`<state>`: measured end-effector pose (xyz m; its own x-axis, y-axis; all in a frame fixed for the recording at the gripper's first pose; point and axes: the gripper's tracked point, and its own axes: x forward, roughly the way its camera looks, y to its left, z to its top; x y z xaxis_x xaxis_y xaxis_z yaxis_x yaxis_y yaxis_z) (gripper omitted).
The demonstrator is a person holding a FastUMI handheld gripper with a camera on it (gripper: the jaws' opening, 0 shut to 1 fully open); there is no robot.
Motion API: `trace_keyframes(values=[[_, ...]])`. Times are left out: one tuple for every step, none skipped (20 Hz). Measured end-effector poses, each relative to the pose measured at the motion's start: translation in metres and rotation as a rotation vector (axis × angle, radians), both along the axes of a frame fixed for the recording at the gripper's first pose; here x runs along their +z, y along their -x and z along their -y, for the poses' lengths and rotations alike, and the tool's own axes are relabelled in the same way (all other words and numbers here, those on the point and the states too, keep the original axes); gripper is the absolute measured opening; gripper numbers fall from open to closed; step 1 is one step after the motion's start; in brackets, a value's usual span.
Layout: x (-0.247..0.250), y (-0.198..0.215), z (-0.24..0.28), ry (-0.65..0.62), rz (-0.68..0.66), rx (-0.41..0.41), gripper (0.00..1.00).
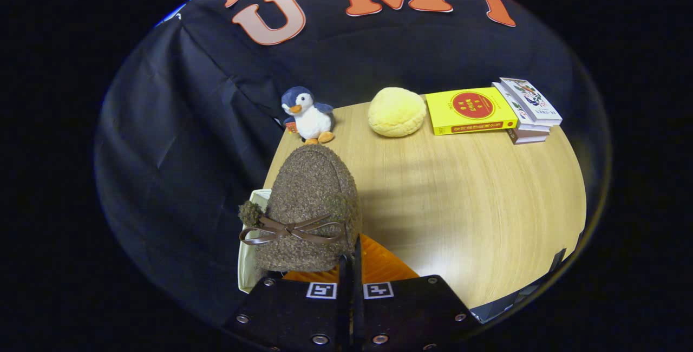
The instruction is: Open the storage box then place both shoes into the box .Put the left shoe in first, then the right shoe, with the right side of both shoes facing outward in a uniform manner.
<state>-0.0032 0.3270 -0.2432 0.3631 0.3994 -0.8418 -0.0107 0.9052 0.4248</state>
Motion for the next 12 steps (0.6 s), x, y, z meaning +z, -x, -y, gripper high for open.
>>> trace_keyframes(values=[[0.001, 0.001, -0.01, 0.001, 0.002, 0.006, 0.04], [0.001, 0.003, -0.02, 0.0, 0.0, 0.011, 0.03], [0.0, 0.004, -0.031, -0.001, -0.005, 0.018, 0.03], [-0.001, 0.006, -0.041, -0.001, -0.008, 0.026, 0.03], [-0.003, 0.006, -0.05, 0.006, -0.008, 0.036, 0.03], [-0.006, 0.007, -0.058, 0.016, -0.006, 0.044, 0.04], [-0.013, 0.007, -0.065, 0.03, -0.006, 0.05, 0.04], [-0.02, 0.011, -0.07, 0.045, -0.016, 0.054, 0.04], [-0.029, 0.014, -0.075, 0.057, -0.029, 0.055, 0.03], [-0.037, 0.016, -0.08, 0.069, -0.041, 0.059, 0.04], [-0.045, 0.019, -0.083, 0.083, -0.053, 0.065, 0.04], [-0.052, 0.021, -0.086, 0.096, -0.061, 0.077, 0.04]])
